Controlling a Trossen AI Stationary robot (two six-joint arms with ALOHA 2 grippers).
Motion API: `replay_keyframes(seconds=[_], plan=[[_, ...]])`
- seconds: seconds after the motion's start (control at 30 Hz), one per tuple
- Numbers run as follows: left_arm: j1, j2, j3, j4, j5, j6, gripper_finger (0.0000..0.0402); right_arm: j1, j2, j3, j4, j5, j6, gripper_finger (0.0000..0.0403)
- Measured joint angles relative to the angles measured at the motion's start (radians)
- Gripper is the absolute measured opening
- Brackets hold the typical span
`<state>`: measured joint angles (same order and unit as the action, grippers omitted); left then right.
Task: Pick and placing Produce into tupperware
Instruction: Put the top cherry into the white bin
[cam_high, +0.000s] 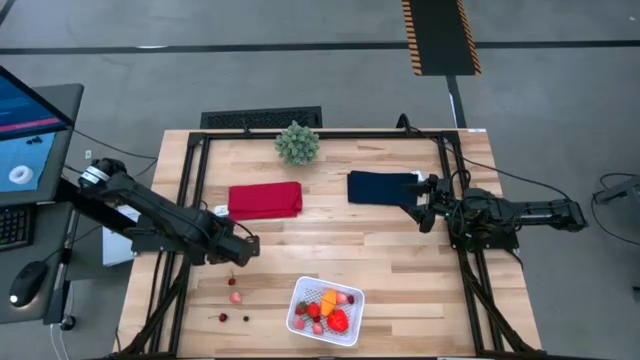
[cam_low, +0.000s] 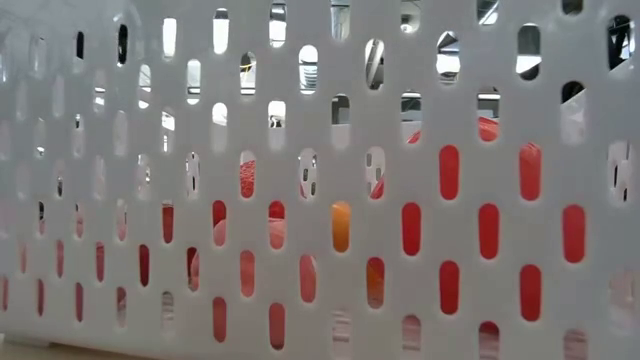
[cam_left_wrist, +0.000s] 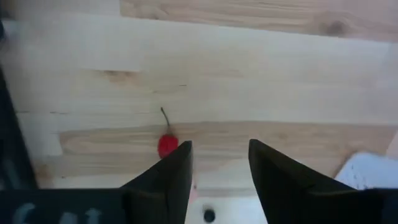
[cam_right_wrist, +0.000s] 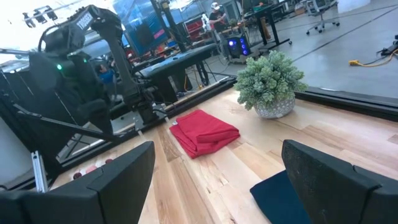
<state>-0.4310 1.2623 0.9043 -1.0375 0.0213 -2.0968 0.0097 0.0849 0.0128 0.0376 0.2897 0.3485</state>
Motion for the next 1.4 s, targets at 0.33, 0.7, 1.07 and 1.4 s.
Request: replay_keyframes(seconds=[0.33, 0.7, 1.07, 1.4], plan=[[-0.064, 0.000, -0.141, 0.121, -0.004, -0.204, 0.0253, 0.000, 0.000, 0.000, 0.000, 0.000, 0.000, 0.0374], [-0.154, 0.000, -0.261, 0.271, -0.004, -0.305, 0.0304, 0.000, 0.000, 0.000, 0.000, 0.000, 0.000, 0.0374], [-0.177, 0.083, -0.335, 0.447, 0.028, -0.304, 0.0305, 0.000, 0.000, 0.000, 0.000, 0.000, 0.000, 0.0374], [-0.182, 0.096, -0.333, 0.446, 0.017, -0.281, 0.0289, 0.000, 0.000, 0.000, 0.000, 0.000, 0.000, 0.0374]])
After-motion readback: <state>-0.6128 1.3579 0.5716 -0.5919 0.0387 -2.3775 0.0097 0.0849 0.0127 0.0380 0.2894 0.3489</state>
